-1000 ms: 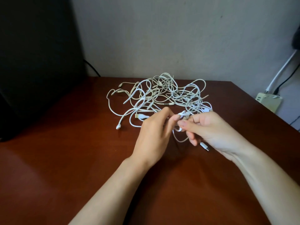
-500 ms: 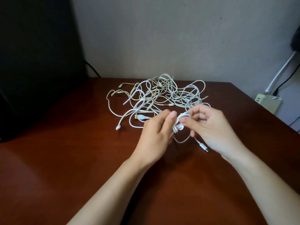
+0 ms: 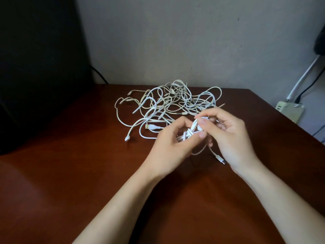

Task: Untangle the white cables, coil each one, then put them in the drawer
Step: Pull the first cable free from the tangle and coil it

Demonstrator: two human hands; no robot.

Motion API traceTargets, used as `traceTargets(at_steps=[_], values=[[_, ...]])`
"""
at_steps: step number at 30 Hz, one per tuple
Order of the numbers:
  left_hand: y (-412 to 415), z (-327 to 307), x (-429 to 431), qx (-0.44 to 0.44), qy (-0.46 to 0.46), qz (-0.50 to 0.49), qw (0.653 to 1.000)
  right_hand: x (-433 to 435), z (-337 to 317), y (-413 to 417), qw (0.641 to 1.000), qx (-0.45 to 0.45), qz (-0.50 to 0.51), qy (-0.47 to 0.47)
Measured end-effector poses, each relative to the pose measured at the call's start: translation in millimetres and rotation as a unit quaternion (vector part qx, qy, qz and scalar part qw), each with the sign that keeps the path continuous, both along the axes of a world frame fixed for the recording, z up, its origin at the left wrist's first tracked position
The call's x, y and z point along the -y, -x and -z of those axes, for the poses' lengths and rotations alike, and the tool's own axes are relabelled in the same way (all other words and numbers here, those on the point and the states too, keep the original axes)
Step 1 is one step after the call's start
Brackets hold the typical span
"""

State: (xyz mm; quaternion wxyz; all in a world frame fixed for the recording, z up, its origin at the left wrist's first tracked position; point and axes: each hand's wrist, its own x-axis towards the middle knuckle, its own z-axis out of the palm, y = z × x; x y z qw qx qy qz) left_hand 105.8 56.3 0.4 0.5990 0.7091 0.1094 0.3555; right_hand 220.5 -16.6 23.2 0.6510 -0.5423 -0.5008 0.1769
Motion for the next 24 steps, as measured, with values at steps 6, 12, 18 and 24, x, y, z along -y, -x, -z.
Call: traceTargets(at_steps=[6, 12, 18, 24], values=[[-2.1, 6.2, -1.1, -0.068, -0.082, -0.082, 0.991, -2.0, 6.8, -3.4, 0.998, 0.023, 0.045, 0.022], [-2.6, 5.0, -0.3, -0.087, -0.094, -0.115, 0.985, -0.5, 7.9, -6.0, 0.982, 0.173, 0.071, 0.022], [-0.7, 3.7, -3.9, -0.079, -0.036, -0.129, 0.988, 0.0, 8.0, -6.3, 0.992, 0.117, -0.019, 0.051], [-2.3, 5.0, 1.8, -0.081, -0.067, -0.147, 0.984, 3.6, 4.7, -6.3, 0.992, 0.111, -0.053, 0.032]])
